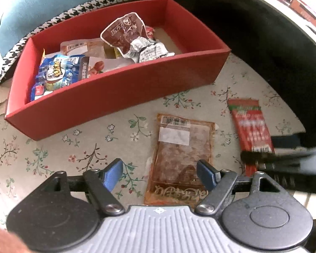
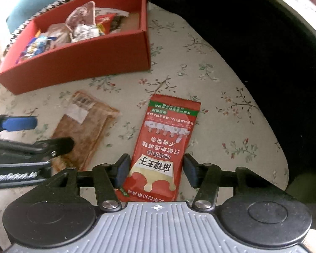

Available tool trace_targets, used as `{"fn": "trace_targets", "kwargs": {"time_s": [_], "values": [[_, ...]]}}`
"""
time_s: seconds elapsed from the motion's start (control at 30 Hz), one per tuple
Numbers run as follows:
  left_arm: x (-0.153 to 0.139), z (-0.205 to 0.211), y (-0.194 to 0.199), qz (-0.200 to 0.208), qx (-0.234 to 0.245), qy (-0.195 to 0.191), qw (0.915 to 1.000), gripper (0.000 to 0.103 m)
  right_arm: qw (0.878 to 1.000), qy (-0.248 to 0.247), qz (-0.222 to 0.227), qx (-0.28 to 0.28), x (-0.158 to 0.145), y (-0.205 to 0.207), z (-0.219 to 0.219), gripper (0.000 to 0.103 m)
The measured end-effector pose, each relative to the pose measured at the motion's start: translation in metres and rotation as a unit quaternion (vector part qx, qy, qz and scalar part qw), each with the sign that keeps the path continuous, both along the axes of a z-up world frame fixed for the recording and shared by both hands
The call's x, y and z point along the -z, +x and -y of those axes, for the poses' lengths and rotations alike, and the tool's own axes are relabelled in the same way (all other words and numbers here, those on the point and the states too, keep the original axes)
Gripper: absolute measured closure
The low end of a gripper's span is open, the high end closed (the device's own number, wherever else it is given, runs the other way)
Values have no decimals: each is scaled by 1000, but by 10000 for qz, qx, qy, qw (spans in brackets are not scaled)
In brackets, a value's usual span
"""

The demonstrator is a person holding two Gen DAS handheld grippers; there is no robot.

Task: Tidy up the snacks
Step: 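Close the right tool on the red-and-white packet while the left tool lowers onto the brown meat slab, then close the left tool on the brown meat slab while the right tool holds the red packet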

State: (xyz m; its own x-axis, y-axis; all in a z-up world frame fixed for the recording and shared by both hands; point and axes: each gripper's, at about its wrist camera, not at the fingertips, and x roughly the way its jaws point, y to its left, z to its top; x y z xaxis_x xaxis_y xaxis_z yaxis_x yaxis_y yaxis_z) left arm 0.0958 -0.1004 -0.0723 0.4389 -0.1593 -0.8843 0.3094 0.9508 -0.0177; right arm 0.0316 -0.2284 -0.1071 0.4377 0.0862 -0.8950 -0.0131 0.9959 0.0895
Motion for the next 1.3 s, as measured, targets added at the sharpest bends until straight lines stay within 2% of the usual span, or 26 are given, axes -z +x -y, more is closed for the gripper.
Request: {"fn": "trace_targets", "kwargs": {"time_s": [0.2,0.23,0.3,0.4,0.57,0.6,0.67,0.73,0.8,0.9,0.97,1.07,1.2,1.27,1.3], "values": [[9,4,5,-51,3,114,9999,27,9996,-222,-26,195,8,2,6,41],[12,5,7,-55,-13,120,9999,21,9995,-225,-52,198,10,3,7,41],[14,9,10,-20,-37,68,10000,19,9995,-217,-97,188,15,5,9,37],[16,18,14,15,7,15,10000,19,9992,-240,-164,279,21,10,14,31],[21,26,11,185,11,112,9998,20,9991,-85,-176,370,22,12,23,30],[21,27,9,200,29,144,9997,21,9992,-99,-163,351,22,11,21,34],[20,27,3,232,39,183,9996,34,9994,-49,-150,297,21,11,20,39],[18,23,-2,198,21,144,9997,40,9996,-58,-137,248,18,8,18,41],[18,18,-8,161,-70,132,9998,42,9997,-93,-116,192,16,7,14,44],[15,12,-15,204,-143,197,9995,48,9999,51,-48,78,10,7,8,44],[10,7,-18,233,-209,137,9994,62,10000,54,13,9,6,6,3,45],[0,-6,-19,223,-348,18,9991,71,9999,55,43,-76,5,5,-5,45],[2,-26,-13,87,-558,-85,9984,69,9999,-117,31,-90,8,6,-7,45],[6,-31,-10,-27,-606,-160,9980,54,9999,-118,49,-76,8,7,-6,45],[8,-31,-9,-82,-630,-226,9977,50,9999,-105,49,-63,7,8,-5,45]]}}
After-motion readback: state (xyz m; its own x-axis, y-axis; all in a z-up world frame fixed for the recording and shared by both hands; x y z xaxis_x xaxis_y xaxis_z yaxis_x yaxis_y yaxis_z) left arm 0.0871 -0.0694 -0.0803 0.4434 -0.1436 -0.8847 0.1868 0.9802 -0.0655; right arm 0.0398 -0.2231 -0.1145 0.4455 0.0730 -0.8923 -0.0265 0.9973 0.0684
